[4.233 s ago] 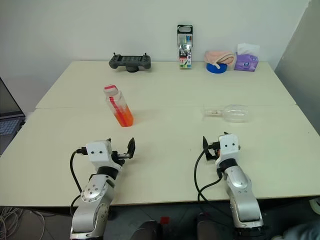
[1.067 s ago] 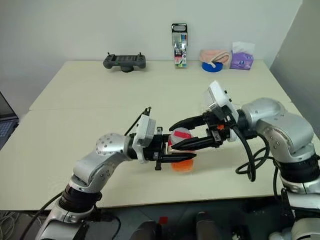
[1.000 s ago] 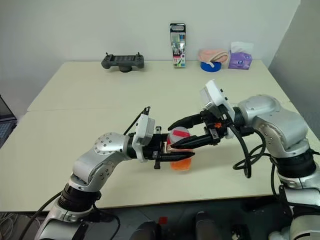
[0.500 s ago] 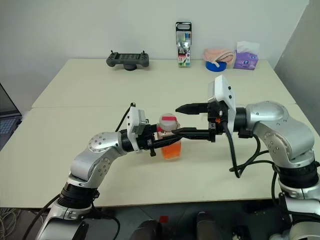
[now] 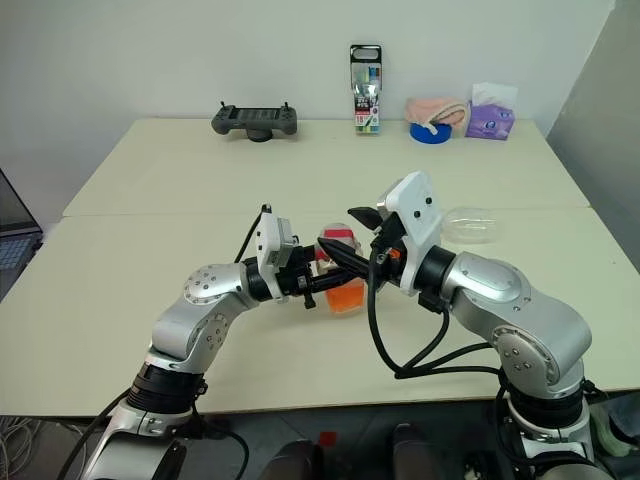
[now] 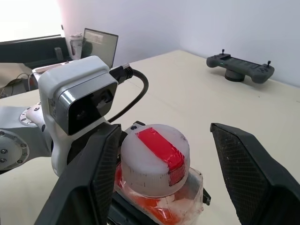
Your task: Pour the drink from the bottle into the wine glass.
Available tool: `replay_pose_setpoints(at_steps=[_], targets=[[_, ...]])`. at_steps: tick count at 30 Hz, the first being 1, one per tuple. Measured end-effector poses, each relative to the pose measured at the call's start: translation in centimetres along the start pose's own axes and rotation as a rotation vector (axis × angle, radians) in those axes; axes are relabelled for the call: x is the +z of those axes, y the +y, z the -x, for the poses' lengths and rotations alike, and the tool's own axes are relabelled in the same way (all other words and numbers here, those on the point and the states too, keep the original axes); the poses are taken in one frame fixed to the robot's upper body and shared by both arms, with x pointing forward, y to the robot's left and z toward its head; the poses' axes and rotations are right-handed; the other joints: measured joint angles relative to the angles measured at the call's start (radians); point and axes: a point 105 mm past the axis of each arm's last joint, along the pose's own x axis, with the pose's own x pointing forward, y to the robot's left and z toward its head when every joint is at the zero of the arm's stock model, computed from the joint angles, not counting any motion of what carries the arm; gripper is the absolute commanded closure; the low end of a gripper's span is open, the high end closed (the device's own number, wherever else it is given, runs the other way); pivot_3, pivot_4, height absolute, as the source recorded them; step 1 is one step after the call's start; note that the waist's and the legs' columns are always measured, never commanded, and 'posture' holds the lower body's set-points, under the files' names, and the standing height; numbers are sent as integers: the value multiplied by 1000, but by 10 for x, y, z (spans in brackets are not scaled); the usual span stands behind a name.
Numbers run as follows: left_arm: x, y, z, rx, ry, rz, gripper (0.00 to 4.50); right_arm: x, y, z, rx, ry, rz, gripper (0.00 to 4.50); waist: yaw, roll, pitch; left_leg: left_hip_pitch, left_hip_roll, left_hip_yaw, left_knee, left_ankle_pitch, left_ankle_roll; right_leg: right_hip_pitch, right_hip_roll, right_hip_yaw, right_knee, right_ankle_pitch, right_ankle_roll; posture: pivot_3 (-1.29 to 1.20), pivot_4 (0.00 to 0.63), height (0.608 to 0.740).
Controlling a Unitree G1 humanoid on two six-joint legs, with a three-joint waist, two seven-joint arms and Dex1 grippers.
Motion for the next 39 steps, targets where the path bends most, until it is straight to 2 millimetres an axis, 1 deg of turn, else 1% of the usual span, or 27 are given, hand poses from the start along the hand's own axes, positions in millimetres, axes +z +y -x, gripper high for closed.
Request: replay_pose_setpoints(at_steps=[4, 10, 13, 14, 15, 16, 23, 25, 26, 27, 28, 29, 31, 34, 38, 39], targets=[[-2, 1, 0, 6, 10, 0, 2787, -3, 0, -1, -8, 41, 3, 1274, 0, 0, 0, 0, 0, 0, 0, 0, 0, 0, 0, 0, 0, 0, 0, 0, 150, 740], [1, 2, -2, 4, -2, -16, 2787, -8, 4, -2, 17, 73, -10, 1274, 0, 0, 0, 0, 0, 0, 0, 0, 0, 0, 0, 0, 0, 0, 0, 0, 150, 740], [1, 3, -1, 10, -1, -17, 2787, -6, 5, -4, 11, 70, -4, 1878, -1, 0, 0, 0, 0, 0, 0, 0, 0, 0, 0, 0, 0, 0, 0, 0, 150, 740], [2, 3, -1, 12, 0, -18, 2787, -5, 5, -4, 11, 69, -2, 2151, -1, 0, 0, 0, 0, 0, 0, 0, 0, 0, 0, 0, 0, 0, 0, 0, 150, 740], [2, 4, 0, 15, 0, -20, 2787, -5, 6, -5, 13, 66, -5, 2553, -1, 0, 0, 0, 0, 0, 0, 0, 0, 0, 0, 0, 0, 0, 0, 0, 150, 740], [2, 4, 1, 18, 0, -21, 2787, -5, 6, -6, 12, 62, -10, 2658, -1, 0, 0, 0, 0, 0, 0, 0, 0, 0, 0, 0, 0, 0, 0, 0, 150, 740], [2, 5, 1, 19, 6, -23, 2787, -6, 5, -6, 32, 62, -12, 2656, -1, 0, 0, 0, 0, 0, 0, 0, 0, 0, 0, 0, 0, 0, 0, 0, 150, 740], [0, 1, -1, -10, 16, -10, 2788, -9, 2, -1, 125, 82, 4, 2656, -1, 0, 0, 0, 0, 0, 0, 0, 0, 1, 0, 0, -1, 0, 0, 0, 150, 740], [-1, -6, -4, -48, 23, -4, 2791, -10, 0, 7, 201, 107, 17, 2656, 1, 0, 0, -1, -1, 0, 0, 0, 0, 1, 0, -1, -2, 0, 0, 0, 150, 740], [-1, -16, -9, -108, 27, -1, 2793, -12, -1, 17, 321, 144, 34, 2656, 4, 0, 1, -2, -1, 0, 1, 0, 1, 1, 0, -1, -3, 0, 0, 0, 150, 740], [0, -25, -12, -152, 25, 3, 2794, -9, -1, 24, 416, 163, 51, 2656, 2, 0, 1, -1, -1, 1, 0, -1, 1, 1, -1, 0, -5, 0, 0, 0, 150, 740], [2, -30, -13, -177, 14, 11, 2795, -5, -3, 26, 497, 166, 54, 2656, -1, 0, 1, -1, -1, 2, 1, -1, 2, 2, -1, 0, -5, 0, 0, 0, 150, 740], [7, -32, -12, -189, 12, 10, 2799, -2, -8, 23, 621, 169, 99, 2656, -19, -1, 2, 2, 1, 3, 0, -2, 3, 2, 1, 1, -2, 0, 0, 0, 150, 740], [5, -34, -9, -191, 31, 21, 2805, -3, -13, 17, 768, 194, 179, 2656, -28, 0, 2, 4, 4, 1, -1, -2, 4, 1, 5, 0, 1, -1, -1, 0, 150, 740], [-2, -32, -5, -164, 58, 34, 2811, -9, -16, 11, 807, 182, 203, 2656, -23, 0, 2, 2, 5, 0, -1, -2, 3, 0, 6, -1, 1, -1, -1, 0, 150, 740], [-2, -32, -5, -161, 58, 35, 2811, -9, -17, 11, 811, 181, 200, 2306, -22, 0, 2, 1, 4, 0, 0, -2, 3, 0, 5, -1, 0, -1, -1, 0, 150, 740]])
